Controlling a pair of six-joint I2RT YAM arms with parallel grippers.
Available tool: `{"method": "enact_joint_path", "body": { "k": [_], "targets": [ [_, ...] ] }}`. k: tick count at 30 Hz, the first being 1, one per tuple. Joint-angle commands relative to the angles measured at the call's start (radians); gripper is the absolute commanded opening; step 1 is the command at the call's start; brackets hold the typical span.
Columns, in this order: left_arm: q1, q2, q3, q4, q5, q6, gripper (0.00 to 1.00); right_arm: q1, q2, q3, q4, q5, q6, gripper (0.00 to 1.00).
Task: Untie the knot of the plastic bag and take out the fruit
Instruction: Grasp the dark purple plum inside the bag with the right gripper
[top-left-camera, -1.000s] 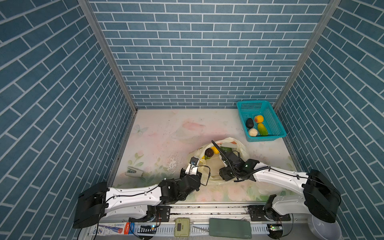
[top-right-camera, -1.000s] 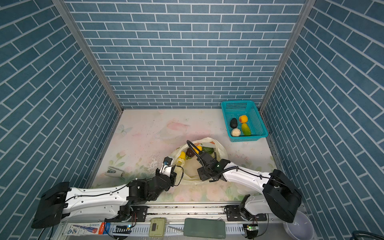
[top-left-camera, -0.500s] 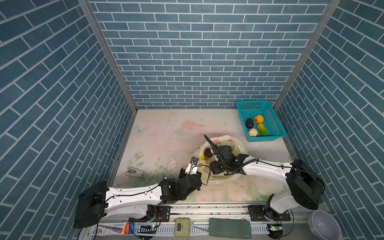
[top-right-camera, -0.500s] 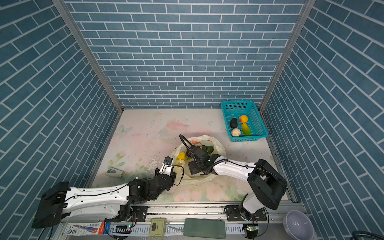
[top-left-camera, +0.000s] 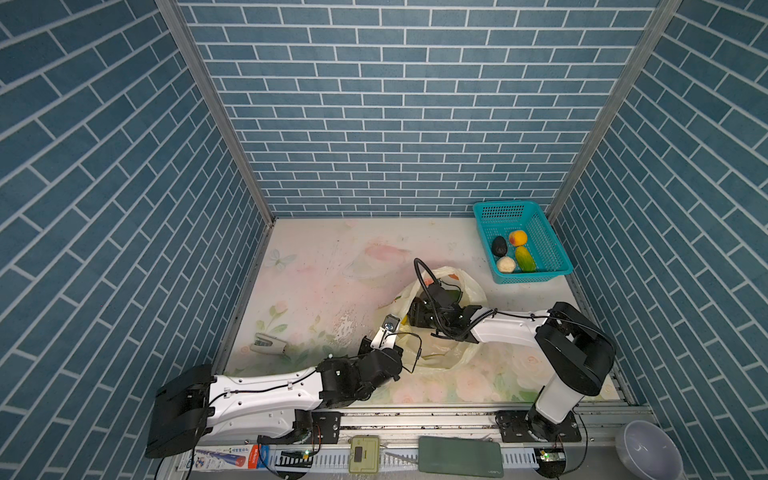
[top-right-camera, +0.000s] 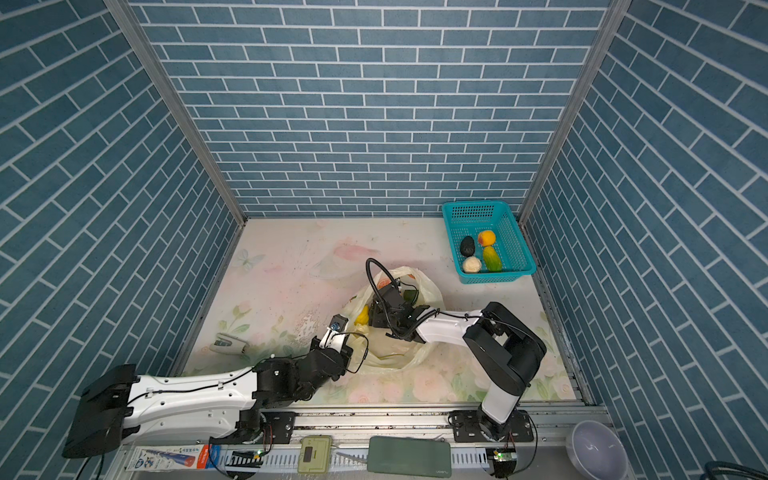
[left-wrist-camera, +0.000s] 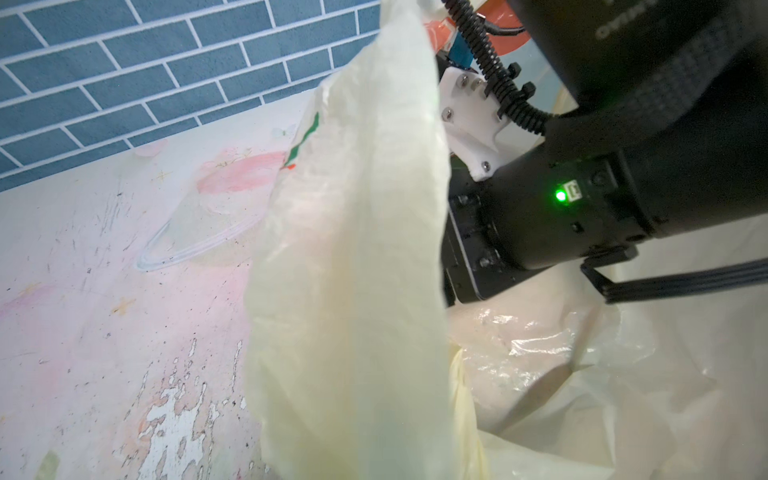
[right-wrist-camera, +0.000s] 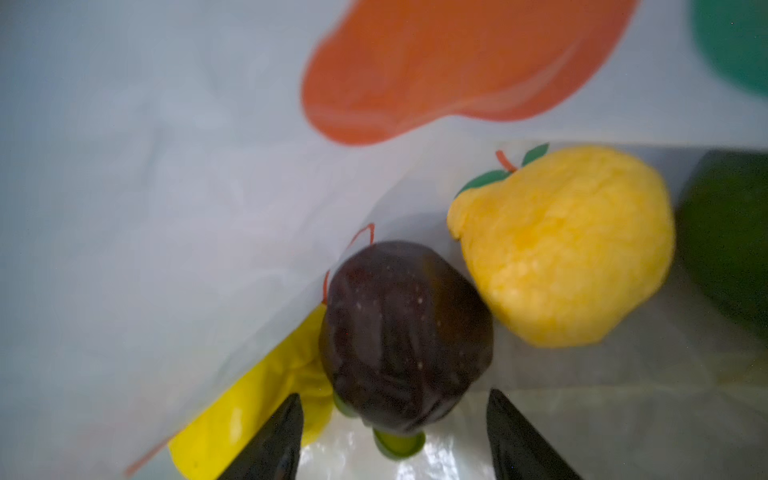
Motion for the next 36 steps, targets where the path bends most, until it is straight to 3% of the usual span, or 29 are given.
{"method": "enact_joint_path", "body": {
  "k": [1, 12, 20, 28, 36],
  "targets": [
    [0.006, -0.017, -0.020, 0.012, 0.017, 0.022, 0.00, -0.008, 0.034, 0.055, 0.039, 0.059, 0.097, 0.71],
    [0.006, -0.047, -0.040, 0.008, 0.030, 0.016, 0.00, -0.025, 0.152, 0.116, 0.071, 0.083, 0.123, 0.71],
    [0.006, -0.050, -0.042, 0.004, 0.032, 0.018, 0.00, -0.028, 0.164, 0.105, 0.101, 0.080, 0.120, 0.52],
    [0.006, -0.053, -0.044, 0.008, 0.012, 0.020, 0.00, -0.021, 0.054, 0.057, 0.052, 0.032, 0.074, 0.47],
    [0.008, -0.053, -0.050, 0.037, -0.027, 0.029, 0.00, 0.001, -0.133, 0.006, -0.156, -0.028, -0.014, 0.47]
  ]
}}
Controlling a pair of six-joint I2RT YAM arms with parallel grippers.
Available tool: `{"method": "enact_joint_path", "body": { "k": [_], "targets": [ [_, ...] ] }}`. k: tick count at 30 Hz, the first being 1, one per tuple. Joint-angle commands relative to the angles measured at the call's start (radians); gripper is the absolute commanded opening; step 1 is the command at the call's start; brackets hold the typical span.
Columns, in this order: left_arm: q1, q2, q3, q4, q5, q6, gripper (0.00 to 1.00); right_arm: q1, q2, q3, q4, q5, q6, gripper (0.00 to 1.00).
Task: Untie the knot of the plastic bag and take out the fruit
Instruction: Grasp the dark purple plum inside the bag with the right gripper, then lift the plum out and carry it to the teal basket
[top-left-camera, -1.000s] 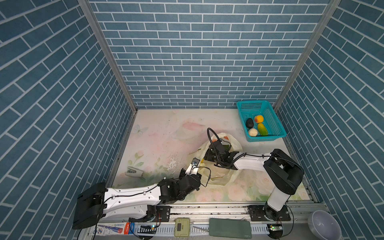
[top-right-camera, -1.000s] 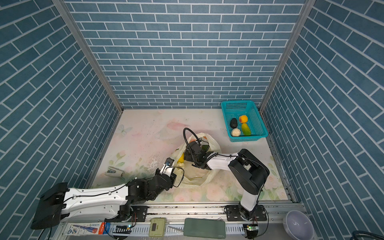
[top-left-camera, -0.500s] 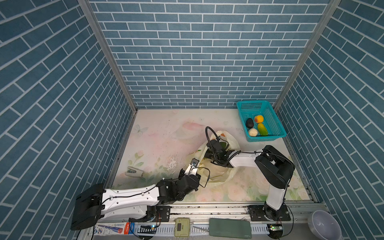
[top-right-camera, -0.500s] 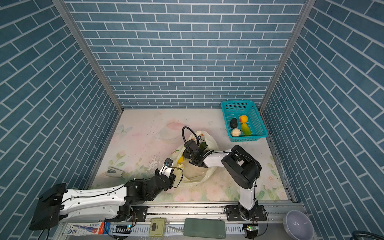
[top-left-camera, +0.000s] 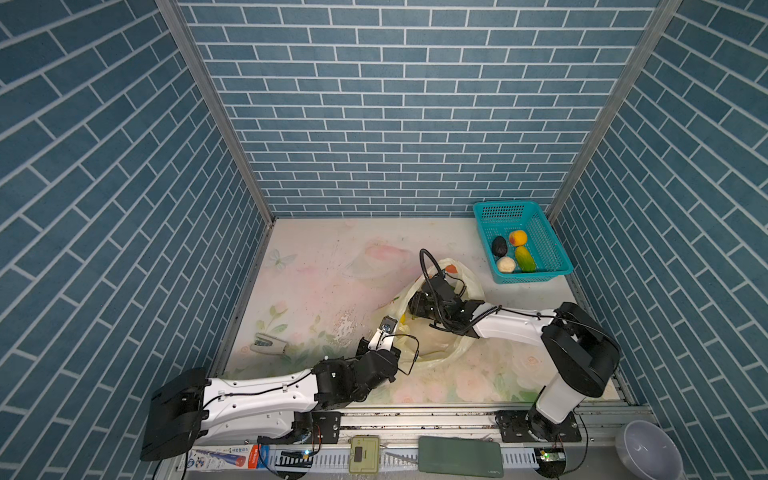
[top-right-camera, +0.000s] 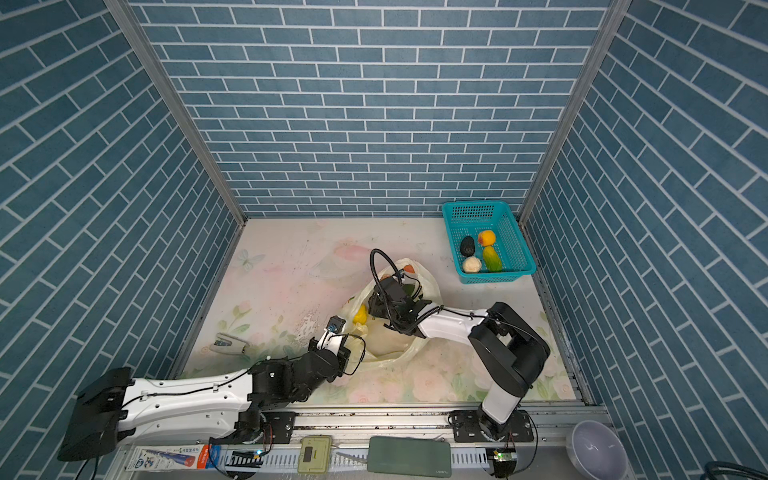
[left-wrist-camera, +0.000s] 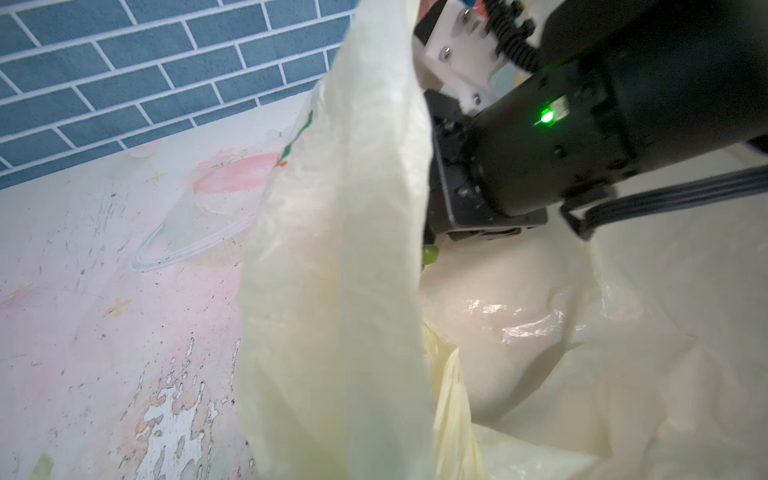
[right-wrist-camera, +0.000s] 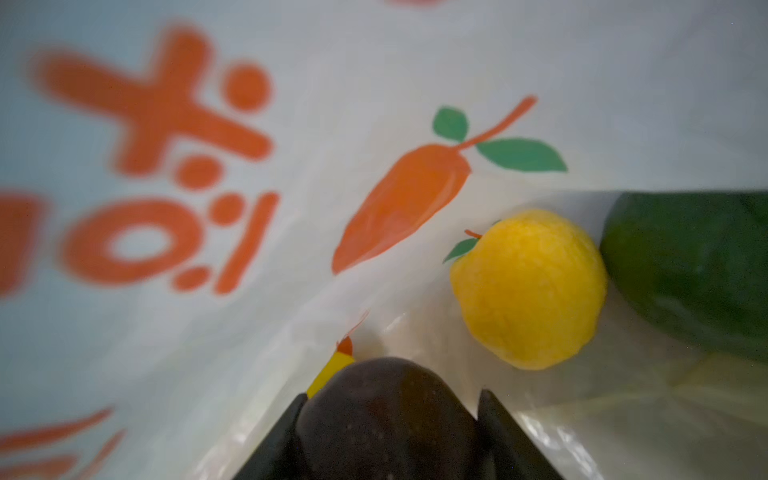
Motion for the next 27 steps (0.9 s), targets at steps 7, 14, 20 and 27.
{"method": "enact_joint_path", "body": {
  "k": [7, 14, 20, 27],
  "targets": [
    [0.022, 0.004, -0.017, 0.053, -0.031, 0.027, 0.00, 0.038, -0.201, -0.031, -0.300, -0.065, -0.096, 0.47],
    [0.025, 0.011, -0.016, 0.055, -0.028, 0.028, 0.00, 0.060, -0.325, 0.025, -0.480, -0.093, -0.137, 0.46],
    [0.025, 0.012, -0.019, 0.053, -0.030, 0.023, 0.00, 0.057, -0.438, 0.053, -0.587, -0.117, -0.140, 0.47],
    [0.025, -0.008, -0.016, 0.019, -0.031, 0.020, 0.00, -0.009, -0.559, 0.143, -0.723, -0.076, -0.174, 0.47]
  ]
}}
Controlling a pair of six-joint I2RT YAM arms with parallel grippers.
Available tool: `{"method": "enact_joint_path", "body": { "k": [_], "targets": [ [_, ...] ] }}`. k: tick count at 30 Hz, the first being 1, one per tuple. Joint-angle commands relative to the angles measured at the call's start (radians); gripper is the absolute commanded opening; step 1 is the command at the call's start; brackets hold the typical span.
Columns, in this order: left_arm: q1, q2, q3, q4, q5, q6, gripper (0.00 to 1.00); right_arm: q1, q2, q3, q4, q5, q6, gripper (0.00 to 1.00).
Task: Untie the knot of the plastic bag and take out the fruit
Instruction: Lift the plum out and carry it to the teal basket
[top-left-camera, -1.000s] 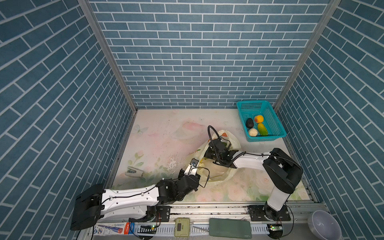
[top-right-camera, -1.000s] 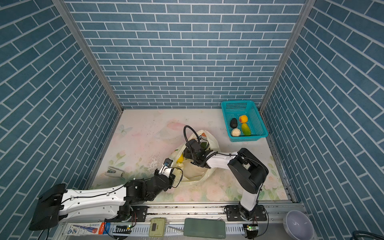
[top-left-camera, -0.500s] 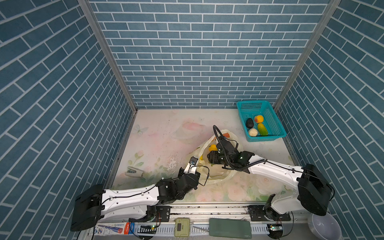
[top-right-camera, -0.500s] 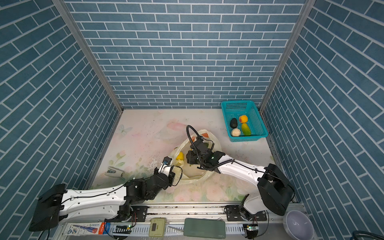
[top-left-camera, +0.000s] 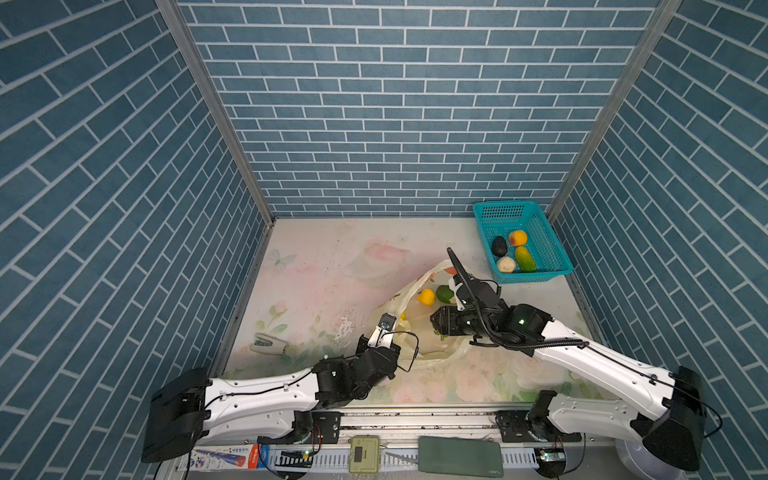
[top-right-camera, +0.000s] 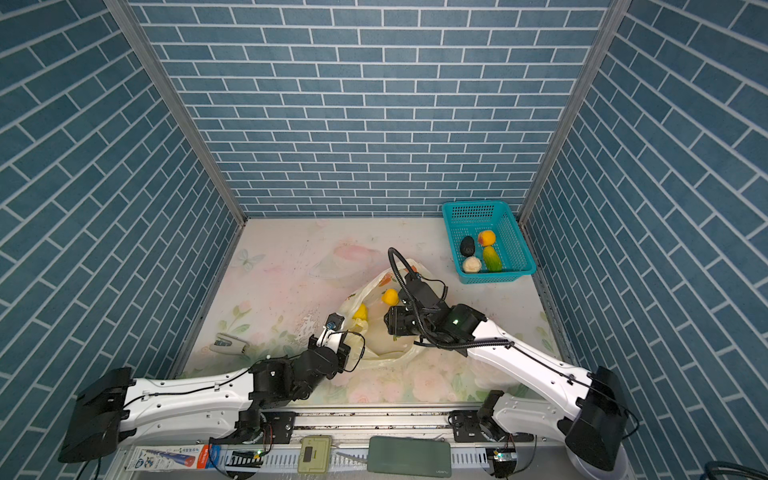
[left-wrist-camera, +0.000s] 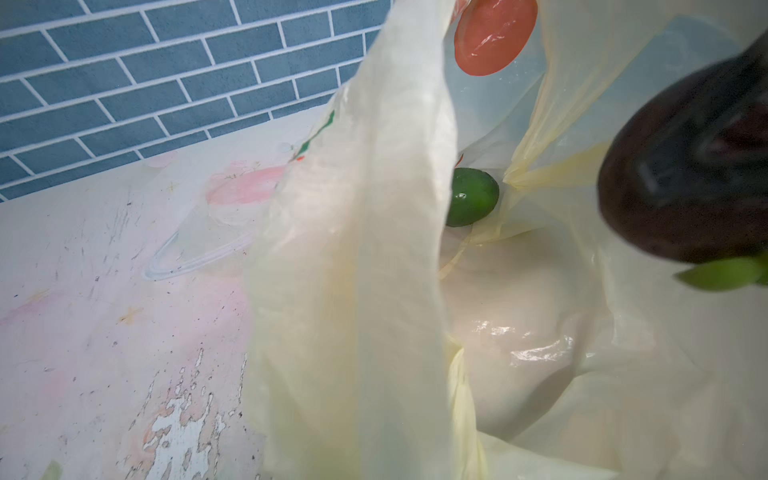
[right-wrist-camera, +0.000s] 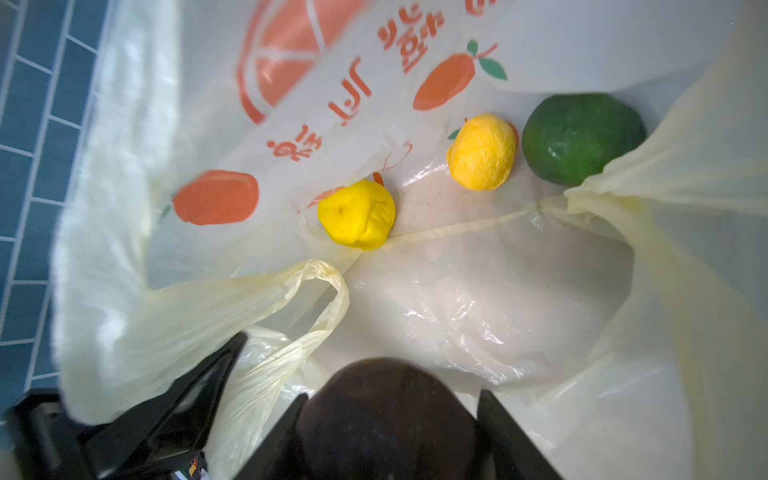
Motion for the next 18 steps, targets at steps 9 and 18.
{"method": "enact_joint_path", "body": {
  "k": [9, 18],
  "targets": [
    [0.006, -0.030, -0.010, -0.053, -0.018, 0.000, 0.00, -0.357, -0.093, 0.178, -0.146, -0.051, -0.197, 0.48],
    [0.006, -0.006, 0.005, -0.037, -0.017, -0.001, 0.00, -0.686, 0.013, 0.163, 0.034, -0.147, -0.245, 0.48]
  ]
}}
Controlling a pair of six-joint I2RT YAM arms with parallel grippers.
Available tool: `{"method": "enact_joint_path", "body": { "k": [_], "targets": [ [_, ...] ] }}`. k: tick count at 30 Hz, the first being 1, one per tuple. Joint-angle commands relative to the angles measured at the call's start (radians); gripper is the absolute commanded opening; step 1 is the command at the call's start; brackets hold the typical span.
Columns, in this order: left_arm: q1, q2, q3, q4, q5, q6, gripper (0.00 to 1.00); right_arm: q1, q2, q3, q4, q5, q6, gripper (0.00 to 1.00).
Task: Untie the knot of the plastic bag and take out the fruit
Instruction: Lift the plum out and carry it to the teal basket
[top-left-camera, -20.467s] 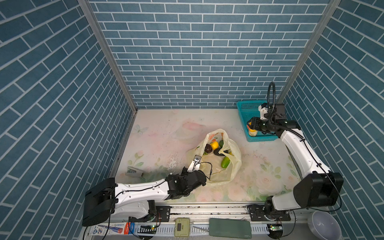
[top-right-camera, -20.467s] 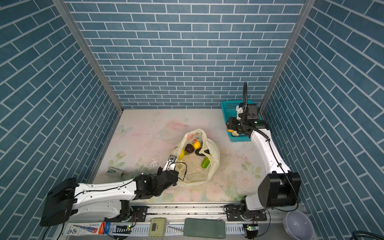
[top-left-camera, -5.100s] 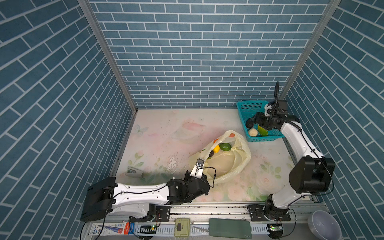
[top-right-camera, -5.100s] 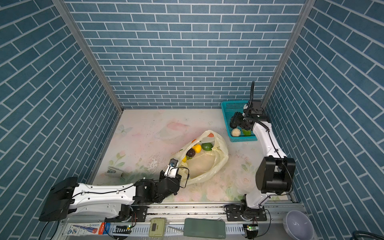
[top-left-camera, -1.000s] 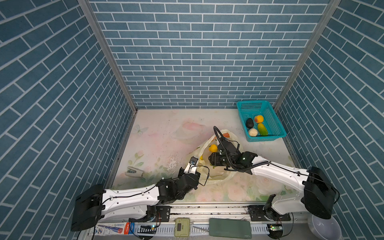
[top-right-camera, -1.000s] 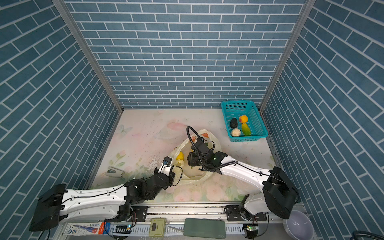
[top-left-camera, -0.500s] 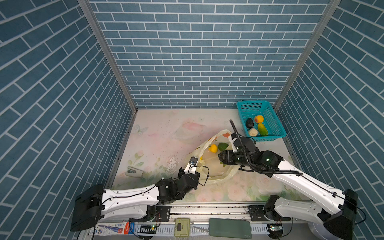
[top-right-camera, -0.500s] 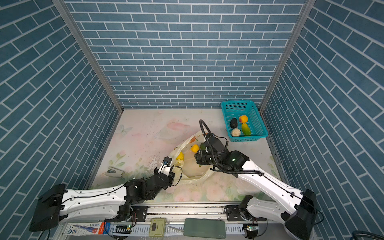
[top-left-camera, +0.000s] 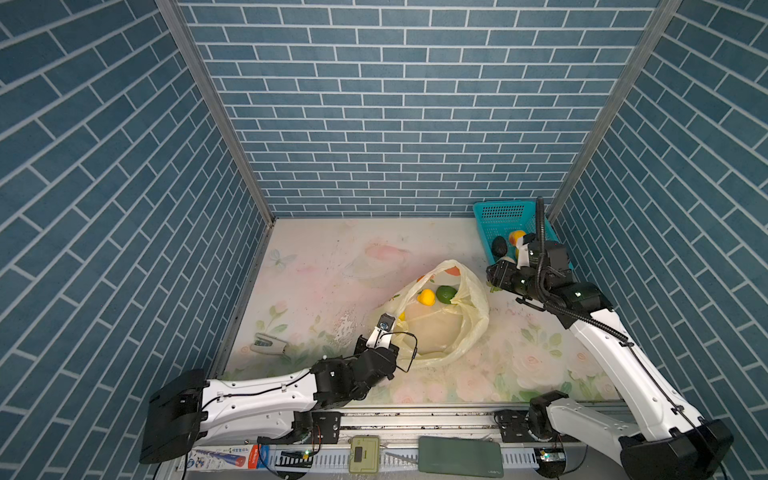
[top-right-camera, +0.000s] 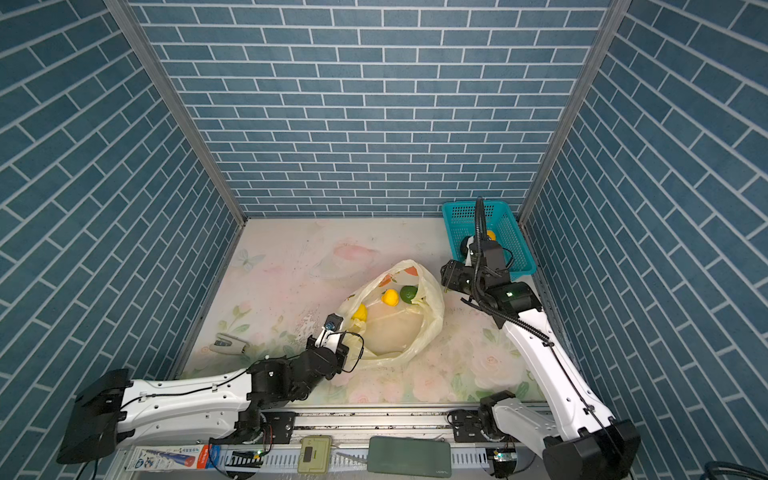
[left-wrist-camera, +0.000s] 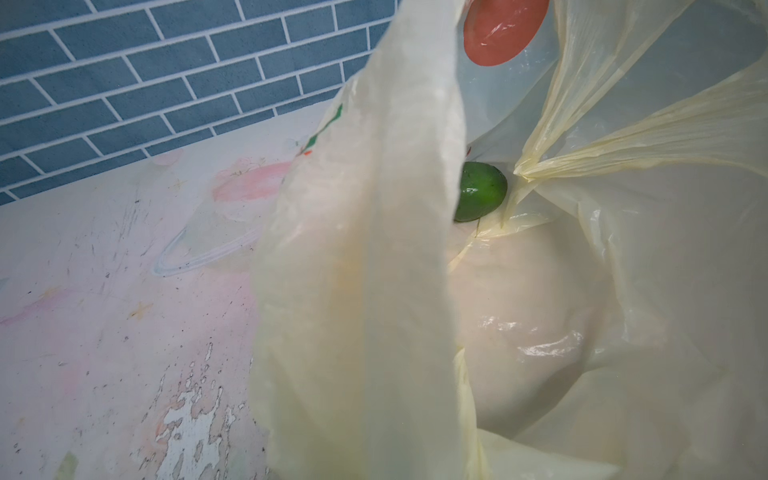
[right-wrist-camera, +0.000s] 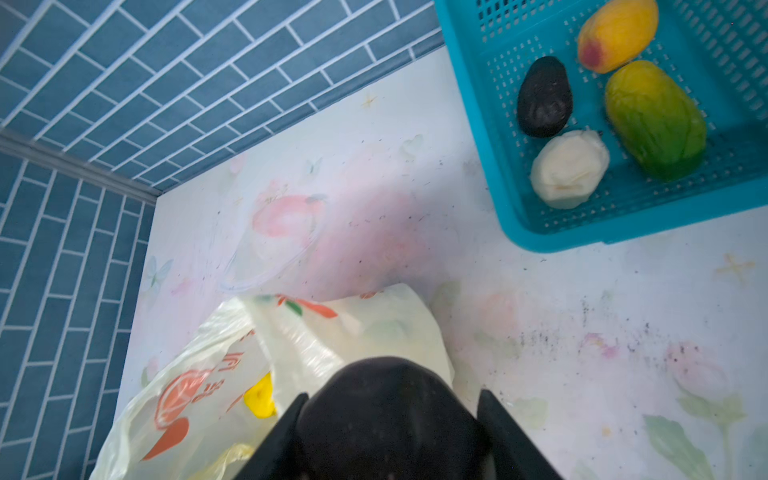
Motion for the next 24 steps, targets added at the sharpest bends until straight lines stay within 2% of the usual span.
{"method": "enact_joint_path", "body": {
  "k": [1, 6, 11, 19, 24],
  "targets": [
    [0.005, 0.009, 0.008, -0.005, -0.010, 0.002, 0.00, -0.101, 0.067, 0.027, 0.113, -0.058, -0.045, 0.48],
    [0.006, 0.017, 0.017, -0.005, -0.006, 0.006, 0.00, -0.244, 0.246, 0.058, 0.235, -0.063, -0.066, 0.48],
    [0.006, 0.024, 0.018, -0.001, -0.005, 0.003, 0.00, -0.334, 0.438, 0.139, 0.321, -0.046, -0.070, 0.48],
    [0.005, 0.033, 0.027, 0.001, 0.000, 0.000, 0.00, -0.391, 0.722, 0.362, 0.314, -0.036, -0.076, 0.50],
    [0.005, 0.032, 0.028, -0.003, -0.005, 0.003, 0.00, -0.392, 0.839, 0.477, 0.273, -0.033, -0.079, 0.61]
  ]
}}
